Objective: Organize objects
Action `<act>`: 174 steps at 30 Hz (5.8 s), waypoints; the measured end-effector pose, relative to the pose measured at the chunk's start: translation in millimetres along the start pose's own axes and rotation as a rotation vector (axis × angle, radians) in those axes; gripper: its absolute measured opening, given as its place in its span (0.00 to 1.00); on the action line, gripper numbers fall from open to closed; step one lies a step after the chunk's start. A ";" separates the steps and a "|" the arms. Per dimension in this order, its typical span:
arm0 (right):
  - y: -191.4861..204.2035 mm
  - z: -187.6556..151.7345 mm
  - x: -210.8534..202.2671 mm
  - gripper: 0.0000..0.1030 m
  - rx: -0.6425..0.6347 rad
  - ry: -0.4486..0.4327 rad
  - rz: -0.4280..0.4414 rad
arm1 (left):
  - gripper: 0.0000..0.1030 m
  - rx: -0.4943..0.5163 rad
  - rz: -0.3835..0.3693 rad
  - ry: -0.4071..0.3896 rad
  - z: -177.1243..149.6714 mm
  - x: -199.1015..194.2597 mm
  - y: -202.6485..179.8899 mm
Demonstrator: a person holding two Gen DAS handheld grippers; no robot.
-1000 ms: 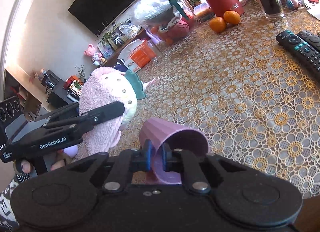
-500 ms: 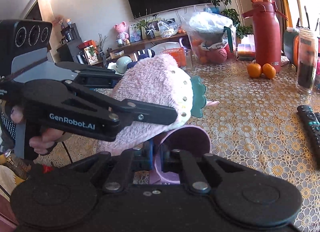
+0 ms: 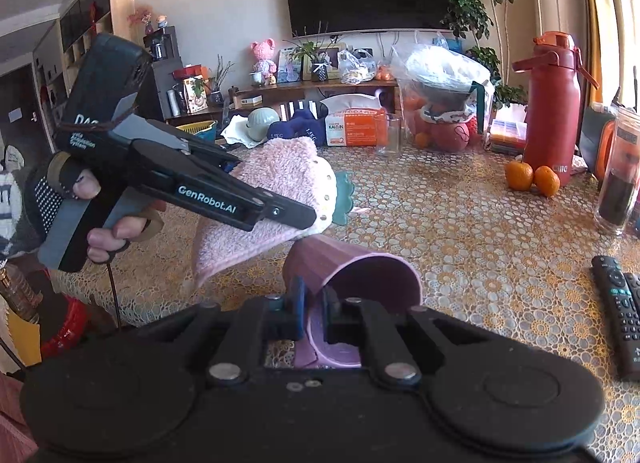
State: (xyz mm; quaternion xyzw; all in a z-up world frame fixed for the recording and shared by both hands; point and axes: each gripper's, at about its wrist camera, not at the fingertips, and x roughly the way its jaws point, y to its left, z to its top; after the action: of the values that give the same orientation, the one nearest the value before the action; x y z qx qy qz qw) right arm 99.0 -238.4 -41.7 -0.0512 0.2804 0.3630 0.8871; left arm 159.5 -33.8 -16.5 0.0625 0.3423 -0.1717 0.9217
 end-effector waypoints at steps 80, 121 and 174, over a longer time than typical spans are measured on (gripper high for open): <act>11.3 15.9 7.6 0.08 0.003 -0.012 0.067 | 0.58 -0.068 -0.201 -0.094 -8.9 -50.7 -35.9; 18.6 14.9 5.2 0.08 -0.052 -0.008 0.071 | 0.58 -0.078 -0.169 -0.081 -1.0 -43.3 -39.5; 9.0 6.5 -0.4 0.09 -0.084 -0.012 0.093 | 0.58 -0.112 -0.102 -0.010 -11.0 -31.5 -30.0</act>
State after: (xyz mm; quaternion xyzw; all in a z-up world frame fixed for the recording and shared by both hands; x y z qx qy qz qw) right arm 95.7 -230.1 -35.0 -0.0731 0.2619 0.4154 0.8680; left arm 119.8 -50.6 -4.3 -0.0076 0.3494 -0.1994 0.9155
